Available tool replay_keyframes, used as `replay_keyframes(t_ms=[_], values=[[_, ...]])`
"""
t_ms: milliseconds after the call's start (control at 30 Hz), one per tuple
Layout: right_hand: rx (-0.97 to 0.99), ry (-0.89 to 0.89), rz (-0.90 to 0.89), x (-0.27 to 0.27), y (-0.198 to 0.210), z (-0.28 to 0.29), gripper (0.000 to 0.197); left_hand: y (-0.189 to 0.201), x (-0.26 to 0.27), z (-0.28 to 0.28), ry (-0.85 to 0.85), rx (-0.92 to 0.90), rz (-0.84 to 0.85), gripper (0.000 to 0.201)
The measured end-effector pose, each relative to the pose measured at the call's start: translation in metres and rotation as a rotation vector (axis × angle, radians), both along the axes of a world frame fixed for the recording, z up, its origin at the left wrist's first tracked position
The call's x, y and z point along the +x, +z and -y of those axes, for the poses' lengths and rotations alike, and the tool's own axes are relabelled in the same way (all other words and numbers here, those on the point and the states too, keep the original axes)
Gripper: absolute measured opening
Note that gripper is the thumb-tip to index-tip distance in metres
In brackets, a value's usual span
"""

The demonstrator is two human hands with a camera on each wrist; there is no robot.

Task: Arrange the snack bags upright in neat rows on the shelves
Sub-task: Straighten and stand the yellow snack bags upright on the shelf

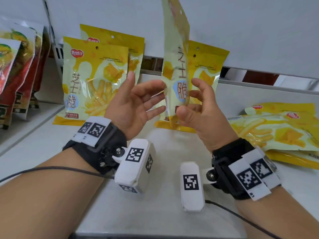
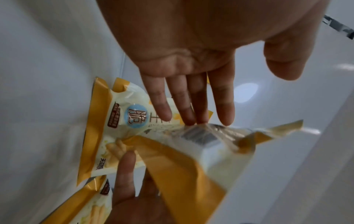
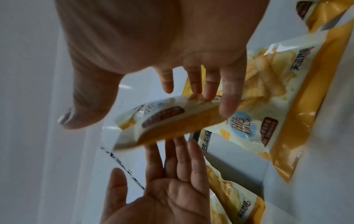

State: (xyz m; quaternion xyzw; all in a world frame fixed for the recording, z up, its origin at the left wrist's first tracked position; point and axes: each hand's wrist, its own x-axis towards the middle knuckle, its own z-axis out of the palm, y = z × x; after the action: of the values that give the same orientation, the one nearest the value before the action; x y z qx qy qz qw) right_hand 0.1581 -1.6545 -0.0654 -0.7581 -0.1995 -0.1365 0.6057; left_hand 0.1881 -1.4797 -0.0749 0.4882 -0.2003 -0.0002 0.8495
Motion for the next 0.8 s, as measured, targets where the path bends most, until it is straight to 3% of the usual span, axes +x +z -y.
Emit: replay_keyframes(t_ms=[67, 200, 333, 467, 533, 667, 733, 800], values=[[-0.035, 0.014, 0.053, -0.005, 0.0, 0.001, 0.098, 0.002, -0.003, 0.001, -0.05, 0.044, 0.047, 0.065], [-0.039, -0.062, 0.138, -0.004, -0.001, 0.003, 0.073, 0.005, -0.006, -0.001, -0.079, 0.087, 0.047, 0.059], [-0.028, -0.256, 0.175, 0.003, 0.0, 0.012, 0.056, 0.004, -0.004, 0.003, 0.152, 0.139, -0.012, 0.041], [0.077, -0.163, 0.045, 0.008, -0.006, 0.012, 0.055, -0.006, 0.009, 0.005, 0.338, 0.277, -0.057, 0.058], [0.131, -0.081, 0.005, 0.01, -0.009, 0.012, 0.056, -0.01, 0.015, 0.001, 0.305, 0.297, -0.095, 0.053], [0.289, -0.053, -0.059, 0.016, -0.009, 0.018, 0.036, -0.013, 0.02, -0.005, 0.263, 0.359, -0.065, 0.014], [0.32, -0.097, -0.061, 0.018, -0.009, 0.02, 0.016, -0.015, 0.021, -0.004, 0.232, 0.372, -0.056, 0.014], [0.314, -0.152, -0.051, 0.02, -0.01, 0.023, 0.016, -0.015, 0.02, -0.003, 0.185, 0.387, -0.038, 0.018]])
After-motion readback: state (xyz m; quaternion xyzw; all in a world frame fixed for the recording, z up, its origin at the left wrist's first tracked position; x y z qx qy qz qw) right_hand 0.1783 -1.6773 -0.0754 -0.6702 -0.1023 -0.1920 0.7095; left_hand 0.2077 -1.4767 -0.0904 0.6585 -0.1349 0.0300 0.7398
